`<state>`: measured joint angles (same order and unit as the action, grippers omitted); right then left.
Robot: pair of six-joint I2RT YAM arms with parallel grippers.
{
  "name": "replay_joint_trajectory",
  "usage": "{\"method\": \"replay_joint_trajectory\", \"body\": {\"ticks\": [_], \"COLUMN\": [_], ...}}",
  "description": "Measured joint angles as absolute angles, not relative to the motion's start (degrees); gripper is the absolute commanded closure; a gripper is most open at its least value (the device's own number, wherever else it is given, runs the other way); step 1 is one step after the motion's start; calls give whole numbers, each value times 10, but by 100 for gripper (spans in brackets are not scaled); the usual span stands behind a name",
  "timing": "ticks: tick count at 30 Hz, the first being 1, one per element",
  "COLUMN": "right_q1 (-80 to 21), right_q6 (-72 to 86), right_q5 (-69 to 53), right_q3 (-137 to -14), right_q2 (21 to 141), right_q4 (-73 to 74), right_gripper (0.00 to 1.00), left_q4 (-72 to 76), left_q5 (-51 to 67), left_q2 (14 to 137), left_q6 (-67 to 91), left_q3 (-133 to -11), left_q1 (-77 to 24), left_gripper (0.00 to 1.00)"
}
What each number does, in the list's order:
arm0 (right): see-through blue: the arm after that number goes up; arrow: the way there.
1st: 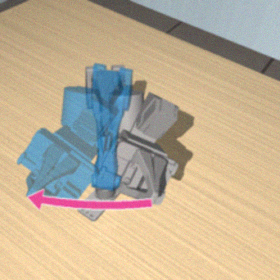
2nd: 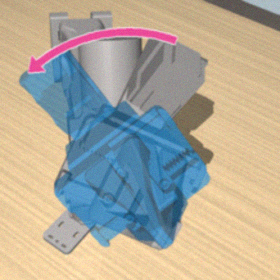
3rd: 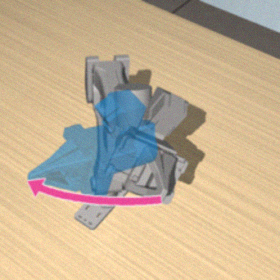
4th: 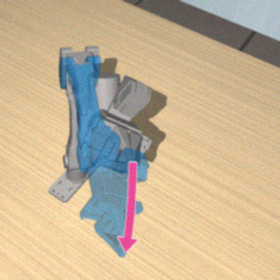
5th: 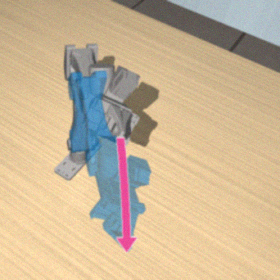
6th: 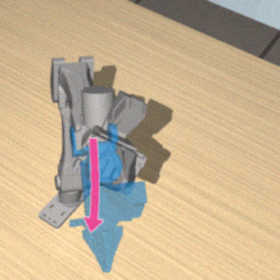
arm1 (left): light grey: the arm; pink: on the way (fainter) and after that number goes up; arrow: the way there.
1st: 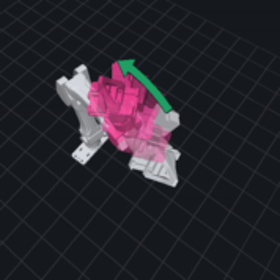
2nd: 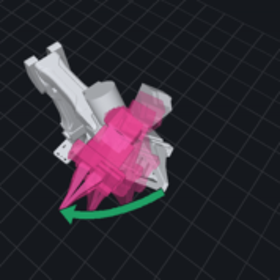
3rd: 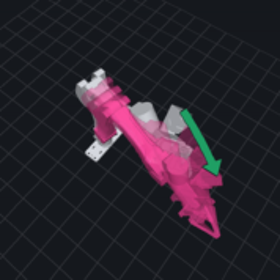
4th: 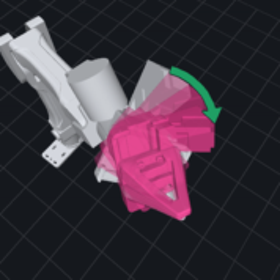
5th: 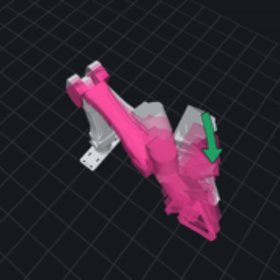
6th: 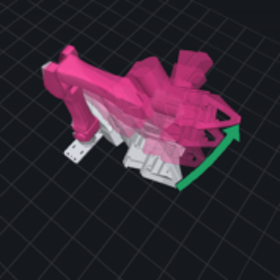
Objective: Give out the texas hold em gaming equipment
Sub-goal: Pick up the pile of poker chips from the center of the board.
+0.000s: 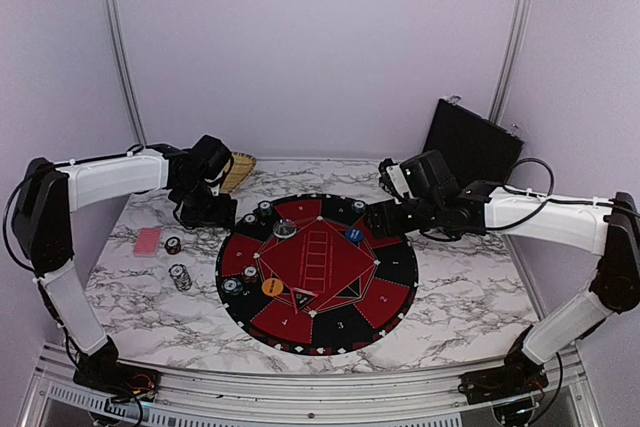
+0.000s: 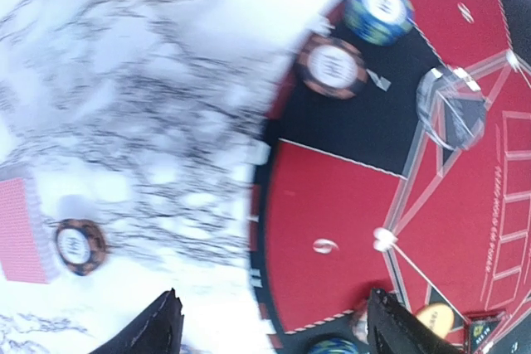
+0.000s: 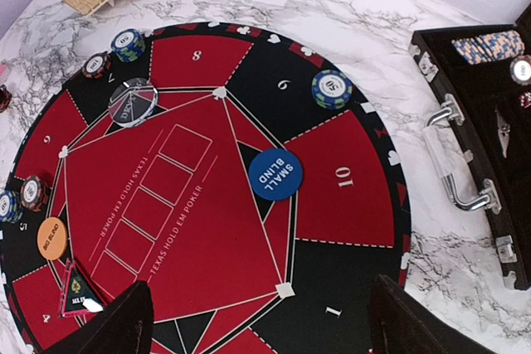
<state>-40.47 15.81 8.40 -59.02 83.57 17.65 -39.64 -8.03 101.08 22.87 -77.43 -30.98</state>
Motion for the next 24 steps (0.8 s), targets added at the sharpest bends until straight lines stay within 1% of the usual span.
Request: {"method": "replay_joint_trajectory", "body": {"ticks": [8,12,14,24], "right_q1": [-405,-405,-405,-405], "right_q6": [142,136,135,135], "right_q5": [64,57,55,53], "right_q3": [-626,-632,-632,-632], "right_q2": [871,880,882,883], "right_q4": [176,176,176,176], "right_gripper": [13,13,13,13], "left_q4": [-406,-408,-408,-408], "left_q5": [-89,-91,-93,-92], "left_q2": [993,1002,1018,1094], "left_q6": [212,197,191,171], "left_q3": [-752,-754,-759,-780], "left_q1": [-196,-155,-142,-107], "left_gripper": [21,26,27,27]}}
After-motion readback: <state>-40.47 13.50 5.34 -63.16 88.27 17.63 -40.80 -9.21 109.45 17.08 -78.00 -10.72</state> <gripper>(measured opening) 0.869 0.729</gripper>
